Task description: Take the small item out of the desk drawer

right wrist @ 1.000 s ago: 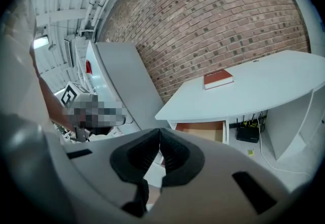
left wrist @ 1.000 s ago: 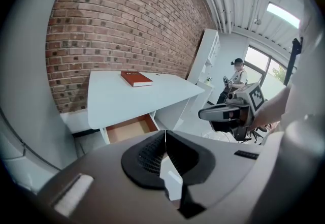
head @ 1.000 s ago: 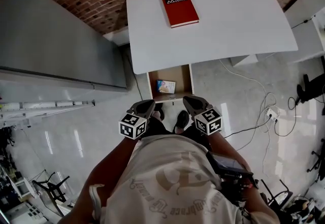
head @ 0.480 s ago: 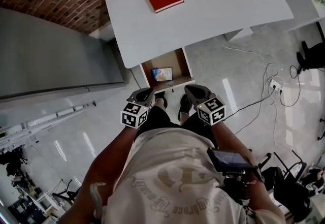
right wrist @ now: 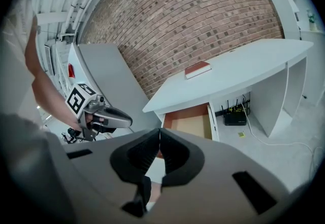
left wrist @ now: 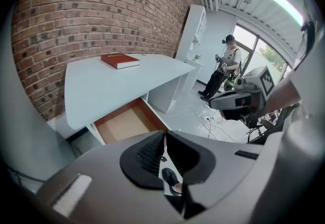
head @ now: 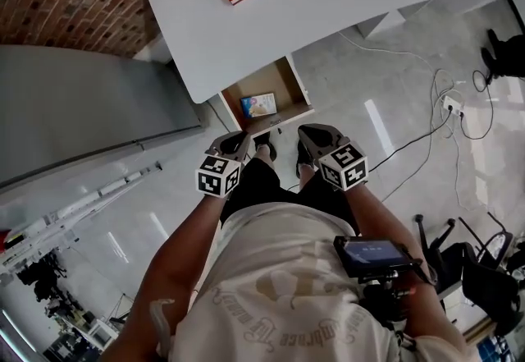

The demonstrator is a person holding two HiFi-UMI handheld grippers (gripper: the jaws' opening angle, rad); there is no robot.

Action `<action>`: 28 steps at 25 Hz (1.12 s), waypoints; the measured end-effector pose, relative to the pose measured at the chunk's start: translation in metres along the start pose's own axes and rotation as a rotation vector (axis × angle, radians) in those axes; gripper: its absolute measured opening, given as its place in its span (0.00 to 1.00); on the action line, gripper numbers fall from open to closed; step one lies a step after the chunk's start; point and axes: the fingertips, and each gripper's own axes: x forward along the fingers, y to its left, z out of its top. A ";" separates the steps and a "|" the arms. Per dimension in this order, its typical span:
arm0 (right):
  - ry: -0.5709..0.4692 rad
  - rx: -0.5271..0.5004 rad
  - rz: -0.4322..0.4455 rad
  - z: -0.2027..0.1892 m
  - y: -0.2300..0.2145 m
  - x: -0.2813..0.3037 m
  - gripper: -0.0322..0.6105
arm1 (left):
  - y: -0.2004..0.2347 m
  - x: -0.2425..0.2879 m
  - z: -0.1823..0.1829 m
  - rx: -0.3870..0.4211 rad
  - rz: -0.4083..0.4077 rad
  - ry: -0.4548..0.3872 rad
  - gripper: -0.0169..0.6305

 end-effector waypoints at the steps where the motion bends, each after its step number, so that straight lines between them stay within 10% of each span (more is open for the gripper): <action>1: -0.003 0.004 -0.004 -0.001 -0.001 -0.001 0.06 | -0.001 0.002 -0.002 0.001 -0.005 0.004 0.04; 11: -0.002 0.055 -0.038 -0.024 -0.010 -0.009 0.06 | 0.001 0.026 -0.022 0.021 -0.022 0.074 0.11; 28: 0.033 0.098 -0.025 -0.051 -0.021 0.008 0.06 | 0.010 0.066 -0.032 0.100 -0.059 0.189 0.55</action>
